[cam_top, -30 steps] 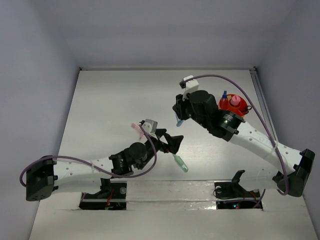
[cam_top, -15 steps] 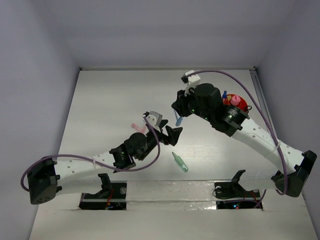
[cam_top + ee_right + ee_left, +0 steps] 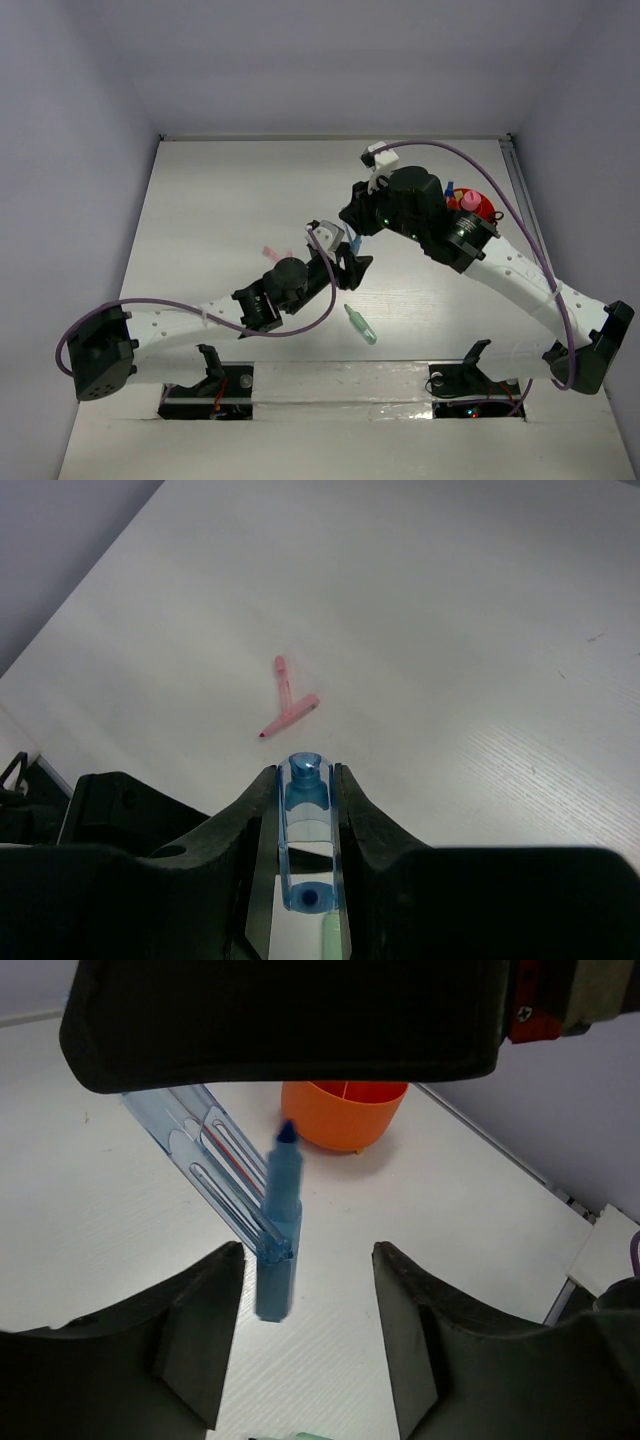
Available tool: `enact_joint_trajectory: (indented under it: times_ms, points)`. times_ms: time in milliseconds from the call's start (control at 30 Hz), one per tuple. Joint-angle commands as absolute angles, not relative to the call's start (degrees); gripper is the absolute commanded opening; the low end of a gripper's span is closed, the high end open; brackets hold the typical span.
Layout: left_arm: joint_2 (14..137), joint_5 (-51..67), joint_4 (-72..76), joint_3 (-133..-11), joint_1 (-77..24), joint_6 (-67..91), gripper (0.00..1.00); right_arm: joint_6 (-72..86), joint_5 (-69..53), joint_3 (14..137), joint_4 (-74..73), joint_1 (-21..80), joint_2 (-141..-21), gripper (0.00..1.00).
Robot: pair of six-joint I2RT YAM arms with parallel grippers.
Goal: Sort the stationery into containers
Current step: Close the pen cap on the pen.
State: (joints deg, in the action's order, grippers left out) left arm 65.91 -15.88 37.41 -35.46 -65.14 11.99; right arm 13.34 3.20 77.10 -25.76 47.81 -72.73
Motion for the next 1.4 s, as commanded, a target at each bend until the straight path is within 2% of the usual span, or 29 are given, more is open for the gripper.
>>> enact_joint_trajectory:
  times_ms: [0, 67, 167, 500, 533, 567, 800, 1167, 1367]
  points:
    - [65.65, -14.77, 39.73, -38.41, -65.04, 11.6, 0.49, 13.62, 2.72, 79.54, -24.96, 47.72, -71.02, 0.0]
    - [65.65, -14.85, 39.73, -38.5, -65.04, 11.78, 0.4, 13.71, 2.99, 79.28, -24.79, 47.72, -70.75, 0.0]
    - [65.83, -14.94, 39.2, -38.67, -65.04, 11.95, 0.34, 13.71, 3.95, 78.93, -24.52, 47.2, -70.14, 0.0]
    - [66.01, -15.64, 38.76, -38.85, -65.04, 11.95, 0.31, 13.71, 4.92, 77.78, -23.56, 47.2, -69.35, 0.0]
    - [66.01, -15.91, 38.85, -38.67, -65.04, 11.95, 0.28, 13.71, 4.92, 77.7, -23.47, 47.2, -69.26, 0.0]
    - [66.01, -16.0, 38.85, -38.67, -64.52, 12.04, 0.21, 13.71, 5.1, 77.7, -23.55, 46.68, -69.17, 0.0]
    - [65.83, -16.96, 38.93, -38.85, -64.51, 12.3, 0.0, 13.71, 4.92, 77.17, -22.94, 46.67, -68.82, 0.0]
    - [64.86, -18.81, 40.61, -39.29, -63.98, 21.88, 0.0, 16.43, 5.45, 68.12, -9.77, 46.67, -63.73, 0.0]
    - [66.97, -20.21, 39.73, -40.51, -63.98, 24.26, 0.0, 16.79, 6.33, 66.1, -7.39, 46.67, -63.37, 0.0]
